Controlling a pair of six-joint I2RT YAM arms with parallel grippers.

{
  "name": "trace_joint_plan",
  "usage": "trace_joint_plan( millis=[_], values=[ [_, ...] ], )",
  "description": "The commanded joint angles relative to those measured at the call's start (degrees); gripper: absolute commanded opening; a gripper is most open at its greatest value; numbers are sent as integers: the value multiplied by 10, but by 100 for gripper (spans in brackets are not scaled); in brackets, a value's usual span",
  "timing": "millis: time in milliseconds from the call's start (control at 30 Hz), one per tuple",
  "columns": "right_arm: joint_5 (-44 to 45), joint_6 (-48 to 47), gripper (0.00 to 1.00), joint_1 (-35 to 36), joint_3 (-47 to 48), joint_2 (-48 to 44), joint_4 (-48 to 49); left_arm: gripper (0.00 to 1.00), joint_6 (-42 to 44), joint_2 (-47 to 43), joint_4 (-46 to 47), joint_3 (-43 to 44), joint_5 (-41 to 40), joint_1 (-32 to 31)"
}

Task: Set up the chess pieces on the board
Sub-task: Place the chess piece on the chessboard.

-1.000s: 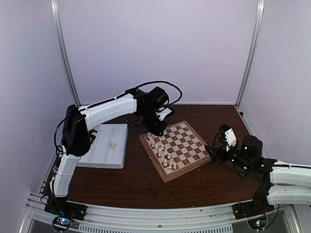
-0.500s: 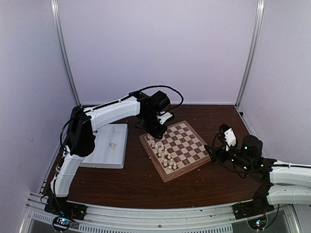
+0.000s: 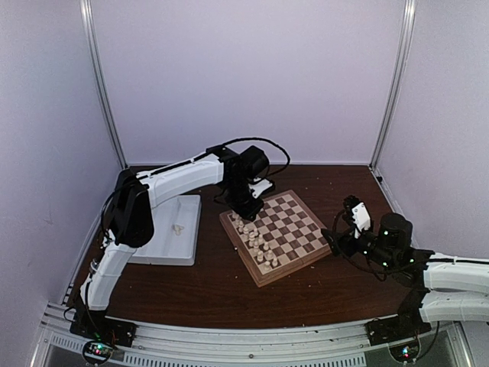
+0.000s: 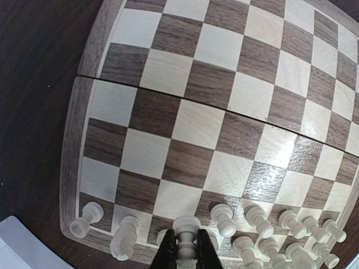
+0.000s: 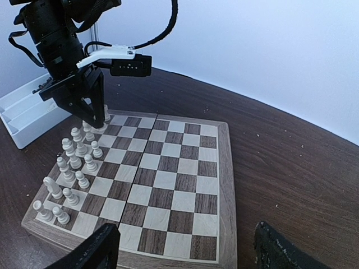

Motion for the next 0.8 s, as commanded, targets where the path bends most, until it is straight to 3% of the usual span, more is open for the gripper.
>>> trace_joint_plan(
  millis=[0, 667, 767],
  values=[
    [-5, -2, 83, -3, 2, 3, 13, 1, 8, 18, -3, 18, -4, 3],
    [-2, -3, 83, -3, 2, 4, 12, 2, 10, 33, -4, 22, -11, 4],
    [-2, -3, 83, -3, 3, 4, 12, 7, 10, 33, -4, 23, -9, 4]
  ],
)
